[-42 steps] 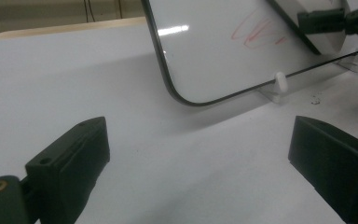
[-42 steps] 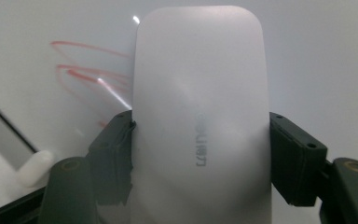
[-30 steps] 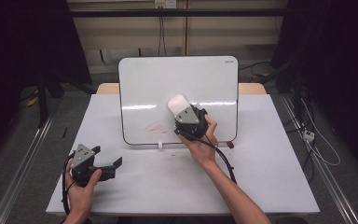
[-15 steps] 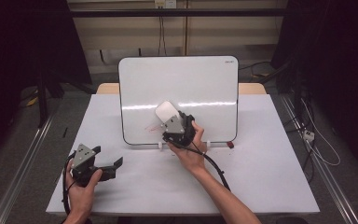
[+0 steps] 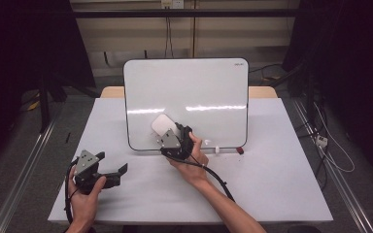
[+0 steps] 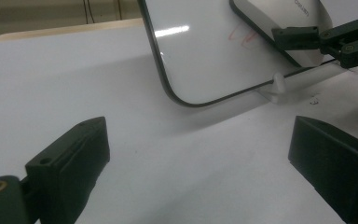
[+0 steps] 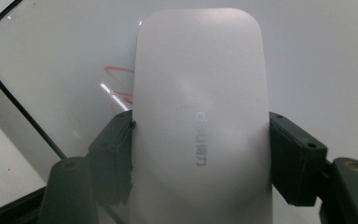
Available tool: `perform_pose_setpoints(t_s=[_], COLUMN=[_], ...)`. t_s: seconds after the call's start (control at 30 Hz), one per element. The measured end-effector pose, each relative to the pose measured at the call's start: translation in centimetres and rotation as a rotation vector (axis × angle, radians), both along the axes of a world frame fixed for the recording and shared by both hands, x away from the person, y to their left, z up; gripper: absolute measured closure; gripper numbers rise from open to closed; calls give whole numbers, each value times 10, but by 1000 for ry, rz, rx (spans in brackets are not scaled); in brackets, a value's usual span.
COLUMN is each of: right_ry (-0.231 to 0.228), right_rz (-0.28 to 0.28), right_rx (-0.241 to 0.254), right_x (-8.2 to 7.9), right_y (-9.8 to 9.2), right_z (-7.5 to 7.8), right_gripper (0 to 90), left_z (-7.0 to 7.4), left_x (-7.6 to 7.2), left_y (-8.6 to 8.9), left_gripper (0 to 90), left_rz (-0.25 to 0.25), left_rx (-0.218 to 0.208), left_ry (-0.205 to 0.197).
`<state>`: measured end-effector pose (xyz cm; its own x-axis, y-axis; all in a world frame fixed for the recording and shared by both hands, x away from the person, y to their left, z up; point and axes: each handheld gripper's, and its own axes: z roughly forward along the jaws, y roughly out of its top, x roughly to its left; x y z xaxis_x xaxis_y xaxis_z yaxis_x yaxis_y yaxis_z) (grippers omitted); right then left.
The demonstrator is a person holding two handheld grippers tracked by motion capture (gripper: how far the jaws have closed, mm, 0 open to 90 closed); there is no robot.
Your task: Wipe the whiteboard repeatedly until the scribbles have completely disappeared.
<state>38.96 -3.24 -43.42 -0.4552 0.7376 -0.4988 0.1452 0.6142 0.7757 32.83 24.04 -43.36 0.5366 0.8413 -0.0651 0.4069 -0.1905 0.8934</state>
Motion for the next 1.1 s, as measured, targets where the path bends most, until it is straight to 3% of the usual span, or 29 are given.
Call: perform_pose_setpoints(t_s=[0.13,0.53,0.73,1.1], right_ry=[11,8,-11,-18], right_rz=[11,-73,-91,-42], right_rx=[10,69,53,5], right_x=[3,24,21,13], right_y=[-6,-26,-21,2], right_z=[3,29,27,15], right_gripper=[320,320,320,320], left_z=[2,2,1,0], left_x=[-2,-2,-1,-1], left_y=[5,5,3,2], left_gripper=[52,52,52,52], left_rz=[9,9,7,3], left_rx=[-7,-8,-11,2], left_ry=[-8,-6,-2,0])
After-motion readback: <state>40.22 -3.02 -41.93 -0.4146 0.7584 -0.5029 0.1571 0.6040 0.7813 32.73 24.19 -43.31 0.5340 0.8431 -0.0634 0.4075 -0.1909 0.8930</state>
